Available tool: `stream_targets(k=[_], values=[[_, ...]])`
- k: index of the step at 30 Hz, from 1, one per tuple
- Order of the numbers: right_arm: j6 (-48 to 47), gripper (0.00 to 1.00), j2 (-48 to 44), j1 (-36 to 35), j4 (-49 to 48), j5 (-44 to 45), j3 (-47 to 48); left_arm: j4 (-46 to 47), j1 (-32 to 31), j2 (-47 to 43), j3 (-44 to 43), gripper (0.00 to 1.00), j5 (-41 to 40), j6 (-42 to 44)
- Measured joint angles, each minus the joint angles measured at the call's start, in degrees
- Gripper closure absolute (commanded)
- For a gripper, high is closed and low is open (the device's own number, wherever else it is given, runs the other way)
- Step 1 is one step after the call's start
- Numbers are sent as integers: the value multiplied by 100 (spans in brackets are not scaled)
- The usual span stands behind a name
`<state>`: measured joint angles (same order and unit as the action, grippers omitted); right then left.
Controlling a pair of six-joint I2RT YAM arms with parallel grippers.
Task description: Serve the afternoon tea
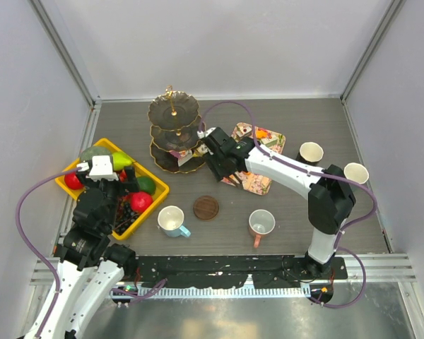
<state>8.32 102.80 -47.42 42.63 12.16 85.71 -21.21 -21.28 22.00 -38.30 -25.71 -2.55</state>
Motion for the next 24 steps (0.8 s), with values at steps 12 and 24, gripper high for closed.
stream_targets(k=[12, 24], values=[[-734, 47, 197, 0, -365, 385, 52, -2, 0, 0, 0, 1, -2, 2], [-2691, 47, 310, 0, -780, 490, 52, 0, 0, 0, 0, 1, -2, 2]])
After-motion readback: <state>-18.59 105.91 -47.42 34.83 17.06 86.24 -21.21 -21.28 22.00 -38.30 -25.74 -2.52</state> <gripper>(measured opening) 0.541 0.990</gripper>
